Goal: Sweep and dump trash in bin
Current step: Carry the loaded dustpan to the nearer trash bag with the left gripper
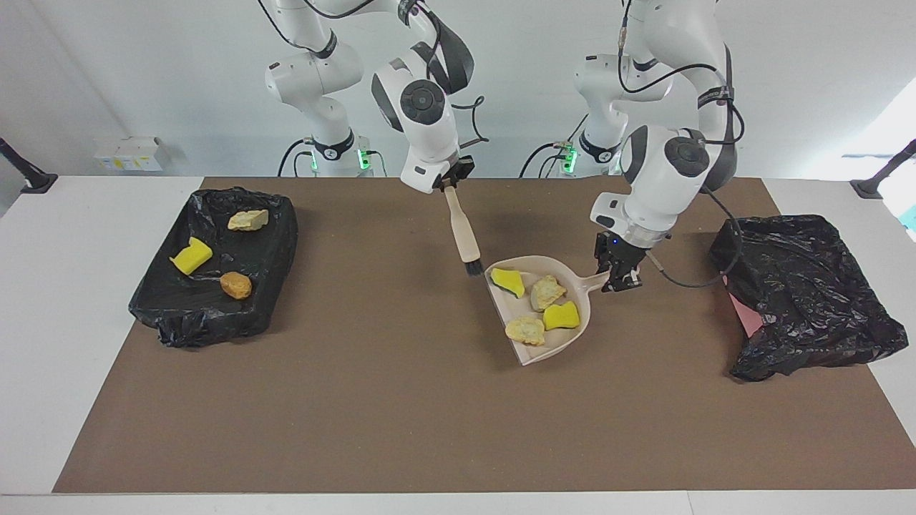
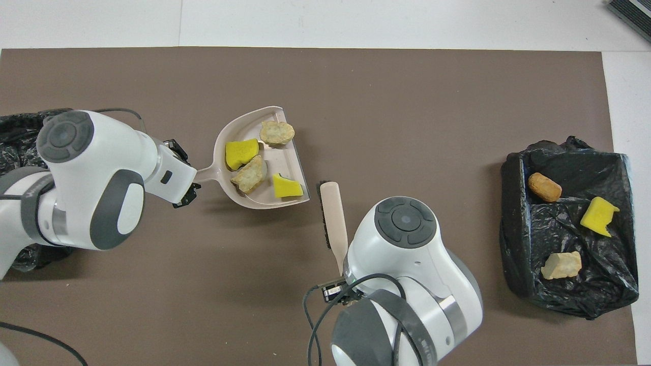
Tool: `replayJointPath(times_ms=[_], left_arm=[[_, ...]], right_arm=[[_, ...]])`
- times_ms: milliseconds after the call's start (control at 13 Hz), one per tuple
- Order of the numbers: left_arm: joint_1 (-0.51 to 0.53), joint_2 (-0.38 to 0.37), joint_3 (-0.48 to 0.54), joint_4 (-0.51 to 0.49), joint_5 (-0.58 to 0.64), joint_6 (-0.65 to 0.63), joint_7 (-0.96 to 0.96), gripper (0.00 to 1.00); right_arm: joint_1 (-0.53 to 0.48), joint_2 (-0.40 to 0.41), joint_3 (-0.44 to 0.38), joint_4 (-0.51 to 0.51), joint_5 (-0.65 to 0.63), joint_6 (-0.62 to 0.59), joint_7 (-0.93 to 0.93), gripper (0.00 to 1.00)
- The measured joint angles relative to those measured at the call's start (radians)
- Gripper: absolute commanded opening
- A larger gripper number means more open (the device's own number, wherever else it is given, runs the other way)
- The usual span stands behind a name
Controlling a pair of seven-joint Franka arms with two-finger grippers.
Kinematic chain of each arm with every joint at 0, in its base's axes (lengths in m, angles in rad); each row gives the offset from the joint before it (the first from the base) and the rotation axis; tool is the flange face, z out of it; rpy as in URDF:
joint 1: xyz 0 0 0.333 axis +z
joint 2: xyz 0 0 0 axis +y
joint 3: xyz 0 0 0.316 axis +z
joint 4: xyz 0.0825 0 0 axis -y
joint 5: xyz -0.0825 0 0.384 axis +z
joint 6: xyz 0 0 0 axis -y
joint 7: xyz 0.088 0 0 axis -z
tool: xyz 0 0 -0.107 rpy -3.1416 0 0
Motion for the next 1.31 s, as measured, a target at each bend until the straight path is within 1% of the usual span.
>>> replayJointPath(times_ms=[77,231,385,538,769,1077,1231,1308], left_arm=[[0.021,0.020,0.000,0.068,0.000,-0.062,0.014,0.00],[0.070,0.052,0.000,0.166,0.000,-0.140,0.052,0.00],[0.143,0.067,0.001,0.233,-0.007,-0.209,0.126,0.00],[0.222,0.069,0.002,0.278,-0.021,-0.262,0.220,0.00],[0.332,0.071,0.003,0.304,-0.024,-0.297,0.353,0.00],[0.479,0.075,0.008,0.333,-0.024,-0.318,0.522,0.00],[0.552,0.076,0.013,0.337,-0.011,-0.318,0.617,0.00],[0.594,0.076,0.014,0.340,0.015,-0.317,0.679,0.00]], right_arm=[[0.018,-0.012,0.002,-0.019,0.000,0.016,0.042,0.00],[0.065,-0.032,0.003,-0.068,0.000,0.063,0.127,0.00],[0.145,-0.027,0.005,-0.104,0.000,0.126,0.258,0.00],[0.207,-0.008,0.009,-0.118,0.000,0.141,0.356,0.00],[0.286,0.033,0.010,-0.126,0.000,0.175,0.441,0.00],[0.297,0.096,0.009,-0.129,0.000,0.180,0.441,0.00],[0.304,0.109,0.009,-0.129,0.001,0.180,0.425,0.00],[0.304,0.109,0.009,-0.129,0.009,0.180,0.420,0.07]])
